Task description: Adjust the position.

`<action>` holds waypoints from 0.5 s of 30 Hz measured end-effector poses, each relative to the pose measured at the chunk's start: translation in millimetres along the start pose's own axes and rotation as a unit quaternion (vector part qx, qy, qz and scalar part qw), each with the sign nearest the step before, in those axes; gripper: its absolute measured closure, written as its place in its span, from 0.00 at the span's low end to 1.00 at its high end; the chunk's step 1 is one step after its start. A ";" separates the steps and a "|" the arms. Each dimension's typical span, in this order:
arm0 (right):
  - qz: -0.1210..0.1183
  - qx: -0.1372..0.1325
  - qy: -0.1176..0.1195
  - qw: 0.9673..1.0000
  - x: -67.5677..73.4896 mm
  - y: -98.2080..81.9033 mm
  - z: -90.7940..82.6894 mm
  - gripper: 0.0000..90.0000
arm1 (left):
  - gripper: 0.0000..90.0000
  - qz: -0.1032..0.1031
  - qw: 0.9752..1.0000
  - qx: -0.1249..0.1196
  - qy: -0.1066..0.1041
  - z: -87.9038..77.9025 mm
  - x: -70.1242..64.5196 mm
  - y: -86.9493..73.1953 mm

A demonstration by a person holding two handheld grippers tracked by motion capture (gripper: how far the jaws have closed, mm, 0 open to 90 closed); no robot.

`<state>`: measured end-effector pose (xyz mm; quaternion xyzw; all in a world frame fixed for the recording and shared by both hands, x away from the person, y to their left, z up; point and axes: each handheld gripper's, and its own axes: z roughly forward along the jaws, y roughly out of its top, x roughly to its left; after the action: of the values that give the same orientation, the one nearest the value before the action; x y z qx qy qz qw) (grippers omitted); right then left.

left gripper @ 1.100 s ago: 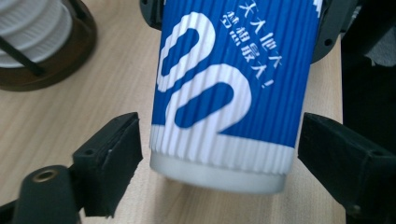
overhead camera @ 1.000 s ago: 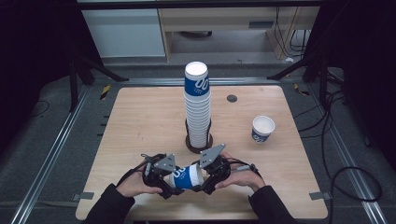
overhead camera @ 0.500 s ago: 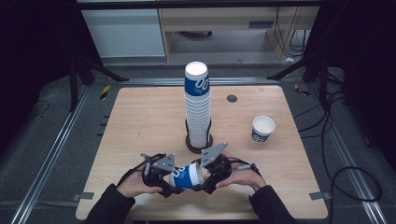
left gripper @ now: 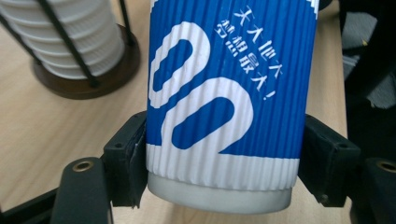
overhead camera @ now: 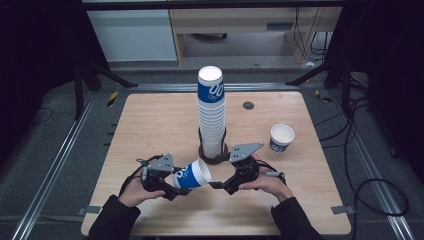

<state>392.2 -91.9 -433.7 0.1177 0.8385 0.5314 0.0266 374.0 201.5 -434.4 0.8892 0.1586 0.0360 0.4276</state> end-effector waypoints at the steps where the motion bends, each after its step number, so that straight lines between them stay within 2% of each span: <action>1: 0.002 -0.003 -0.001 1.000 -0.4 0.4 -1.6 0.08 | 0.30 -0.003 1.000 -0.008 0.003 -2.3 1.4 -0.3; 5: 0.010 -0.014 -0.006 1.000 -1.5 1.9 -4.9 0.08 | 0.30 -0.014 0.999 -0.044 0.013 -10.4 3.9 -0.4; 15: 0.023 -0.026 0.005 0.999 -0.9 3.2 -3.7 0.08 | 0.30 -0.006 0.998 -0.067 0.010 -7.9 -4.1 5.6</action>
<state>393.0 -94.1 -429.3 0.1333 0.8215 0.5543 0.0133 370.0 202.9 -424.8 0.8574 0.1650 0.0527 0.4847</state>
